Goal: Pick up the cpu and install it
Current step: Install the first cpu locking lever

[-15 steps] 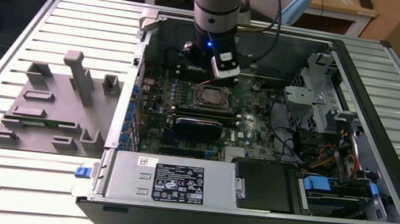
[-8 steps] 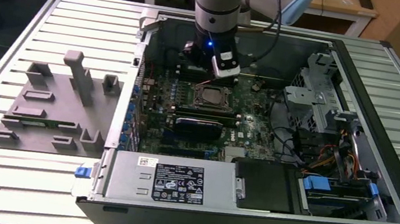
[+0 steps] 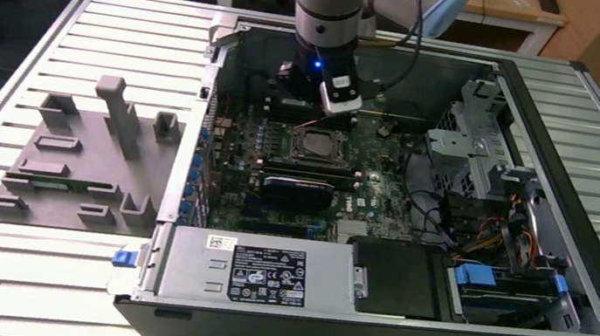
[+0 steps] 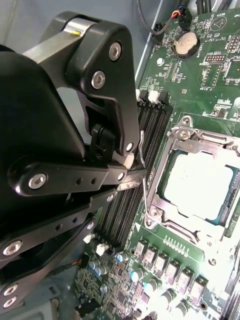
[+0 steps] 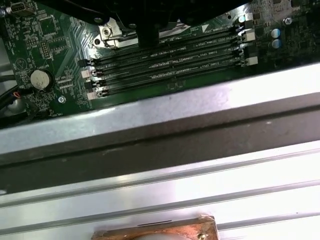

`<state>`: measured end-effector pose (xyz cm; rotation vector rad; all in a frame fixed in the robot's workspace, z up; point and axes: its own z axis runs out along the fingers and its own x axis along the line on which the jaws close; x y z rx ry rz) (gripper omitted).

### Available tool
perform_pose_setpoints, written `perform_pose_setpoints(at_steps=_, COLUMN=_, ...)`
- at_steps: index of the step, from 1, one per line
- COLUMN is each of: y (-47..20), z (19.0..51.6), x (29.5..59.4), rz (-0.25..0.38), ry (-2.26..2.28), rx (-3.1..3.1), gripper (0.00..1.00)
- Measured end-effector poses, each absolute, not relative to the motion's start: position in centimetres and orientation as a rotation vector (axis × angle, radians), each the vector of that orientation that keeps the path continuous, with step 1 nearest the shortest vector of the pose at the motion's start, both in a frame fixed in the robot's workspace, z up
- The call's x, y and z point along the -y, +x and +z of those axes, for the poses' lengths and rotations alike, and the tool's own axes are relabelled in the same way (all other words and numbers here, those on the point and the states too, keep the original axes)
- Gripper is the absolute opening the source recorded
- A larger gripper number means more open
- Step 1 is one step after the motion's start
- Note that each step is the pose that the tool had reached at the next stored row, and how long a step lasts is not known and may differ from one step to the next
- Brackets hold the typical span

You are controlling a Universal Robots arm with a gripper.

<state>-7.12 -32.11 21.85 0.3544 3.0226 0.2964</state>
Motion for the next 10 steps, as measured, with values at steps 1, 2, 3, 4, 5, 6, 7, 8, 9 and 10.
perform_pose_setpoints(at_steps=1, y=-7.08, z=21.8, x=32.06, rz=0.295, ry=0.355, rx=-3.022, gripper=0.11)
perform_pose_setpoints(at_steps=2, y=-7.03, z=21.75, x=32.01, rz=0.293, ry=0.356, rx=-3.022, gripper=0.11)
perform_pose_setpoints(at_steps=3, y=-6.99, z=21.69, x=31.96, rz=0.291, ry=0.357, rx=-3.022, gripper=0.11)
perform_pose_setpoints(at_steps=4, y=-6.94, z=21.65, x=31.9, rz=0.289, ry=0.358, rx=-3.022, gripper=0.11)
perform_pose_setpoints(at_steps=5, y=-6.91, z=21.6, x=31.85, rz=0.287, ry=0.359, rx=-3.022, gripper=0.11)
perform_pose_setpoints(at_steps=6, y=-6.9, z=21.56, x=31.79, rz=0.283, ry=0.359, rx=-3.022, gripper=0.11)
perform_pose_setpoints(at_steps=7, y=-6.9, z=21.52, x=31.75, rz=0.279, ry=0.359, rx=-3.022, gripper=0.11)
perform_pose_setpoints(at_steps=8, y=-6.89, z=21.49, x=31.72, rz=0.274, ry=0.359, rx=-3.021, gripper=0.11)
perform_pose_setpoints(at_steps=9, y=-6.9, z=21.45, x=31.7, rz=0.27, ry=0.36, rx=-3.021, gripper=0.11)
perform_pose_setpoints(at_steps=10, y=-6.9, z=21.42, x=31.68, rz=0.267, ry=0.36, rx=-3.019, gripper=0.11)
